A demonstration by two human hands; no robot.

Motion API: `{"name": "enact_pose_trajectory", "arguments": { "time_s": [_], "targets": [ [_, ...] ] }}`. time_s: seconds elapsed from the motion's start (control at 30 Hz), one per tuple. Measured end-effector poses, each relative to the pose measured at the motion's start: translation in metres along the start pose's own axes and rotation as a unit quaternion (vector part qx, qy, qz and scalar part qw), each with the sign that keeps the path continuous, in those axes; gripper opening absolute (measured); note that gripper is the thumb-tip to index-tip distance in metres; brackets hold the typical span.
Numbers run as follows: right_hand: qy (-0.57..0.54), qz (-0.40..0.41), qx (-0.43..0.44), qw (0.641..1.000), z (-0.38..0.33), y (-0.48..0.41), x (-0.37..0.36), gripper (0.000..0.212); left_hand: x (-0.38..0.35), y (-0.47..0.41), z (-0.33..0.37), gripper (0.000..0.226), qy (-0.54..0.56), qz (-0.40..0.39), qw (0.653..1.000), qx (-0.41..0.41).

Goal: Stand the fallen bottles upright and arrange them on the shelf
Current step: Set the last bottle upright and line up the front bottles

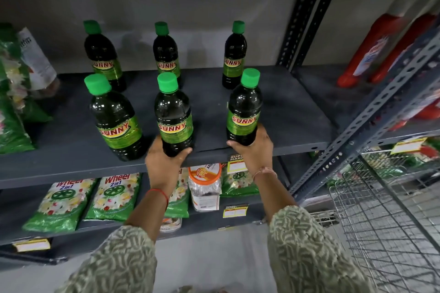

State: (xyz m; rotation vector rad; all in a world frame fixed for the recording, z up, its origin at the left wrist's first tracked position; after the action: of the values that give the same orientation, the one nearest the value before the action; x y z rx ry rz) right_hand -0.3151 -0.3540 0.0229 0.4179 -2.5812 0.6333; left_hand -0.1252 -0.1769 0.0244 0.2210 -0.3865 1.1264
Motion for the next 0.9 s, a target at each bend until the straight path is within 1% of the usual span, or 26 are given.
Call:
{"name": "enact_pose_trajectory", "arguments": {
  "time_s": [0.13,0.3,0.33,0.4,0.43,0.47,0.5,0.53,0.6,0.63,0.67,0.7,0.73,0.77,0.8,0.83,0.9],
  "targets": [
    [0.009,0.020,-0.013,1.000,0.017,-0.006,0.022,0.063,-0.006,-0.002,0.001,0.049,-0.007,-0.004,1.000,-0.004],
    [0.002,0.020,-0.017,1.000,0.021,-0.006,0.024,0.067,-0.007,-0.004,-0.001,0.050,-0.010,-0.002,1.000,-0.014],
    [0.000,0.014,-0.016,1.000,0.022,-0.005,0.023,0.070,-0.007,-0.005,-0.001,0.050,-0.009,-0.004,1.000,-0.015],
    [-0.018,0.017,-0.020,0.999,0.025,0.000,0.021,0.088,-0.009,-0.005,0.000,0.052,-0.008,-0.022,1.000,-0.016],
    [-0.029,0.029,-0.024,0.999,0.027,0.005,0.020,0.098,-0.009,-0.004,0.000,0.052,-0.005,-0.033,0.999,-0.017],
    [-0.034,0.051,-0.026,0.998,0.025,0.015,0.021,0.102,-0.006,-0.002,-0.003,0.051,0.005,-0.039,0.999,-0.015],
    [-0.031,0.086,-0.016,0.996,0.019,0.026,0.024,0.098,0.000,0.001,-0.005,0.050,0.023,-0.037,0.999,-0.013],
    [-0.017,0.125,0.014,0.992,0.007,0.040,0.026,0.088,0.010,0.004,-0.010,0.049,0.037,-0.017,0.999,-0.011],
    [0.005,0.175,0.091,0.980,-0.028,0.065,0.018,0.067,0.039,0.014,-0.017,0.053,0.033,0.071,0.997,-0.025],
    [0.001,0.169,0.119,0.978,-0.042,0.071,0.006,0.065,0.055,0.020,-0.021,0.058,0.027,0.122,0.992,-0.032],
    [-0.015,0.134,0.134,0.982,-0.055,0.070,-0.010,0.068,0.069,0.022,-0.024,0.064,0.024,0.167,0.985,-0.032],
    [-0.038,0.074,0.128,0.988,-0.063,0.063,-0.032,0.075,0.080,0.020,-0.027,0.073,0.022,0.195,0.980,-0.023],
    [-0.061,0.001,0.110,0.992,-0.069,0.054,-0.055,0.084,0.086,0.012,-0.032,0.084,0.018,0.202,0.979,-0.008],
    [-0.076,-0.066,0.090,0.991,-0.074,0.046,-0.077,0.094,0.089,0.002,-0.037,0.093,0.016,0.191,0.981,0.013],
    [-0.079,-0.115,0.076,0.987,-0.076,0.037,-0.093,0.100,0.089,-0.010,-0.042,0.098,0.018,0.166,0.985,0.035],
    [-0.075,-0.140,0.069,0.985,-0.077,0.029,-0.104,0.101,0.085,-0.020,-0.043,0.098,0.027,0.132,0.990,0.045],
    [-0.056,-0.152,0.061,0.985,-0.077,0.019,-0.115,0.093,0.080,-0.033,-0.045,0.085,0.049,0.076,0.994,0.056]
  ]
}}
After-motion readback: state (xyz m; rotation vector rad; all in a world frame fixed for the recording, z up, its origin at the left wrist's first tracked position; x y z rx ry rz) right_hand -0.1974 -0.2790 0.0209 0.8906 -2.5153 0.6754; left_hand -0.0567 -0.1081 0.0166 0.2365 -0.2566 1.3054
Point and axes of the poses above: each hand's wrist, its own y-axis away from the middle knuckle, its own x-axis out of the back of the hand, z = x × y, the point moved 9 cm from there along -y, towards the middle knuckle, and after that the axes turned 12 degrees about x, right-handed, at the moved point
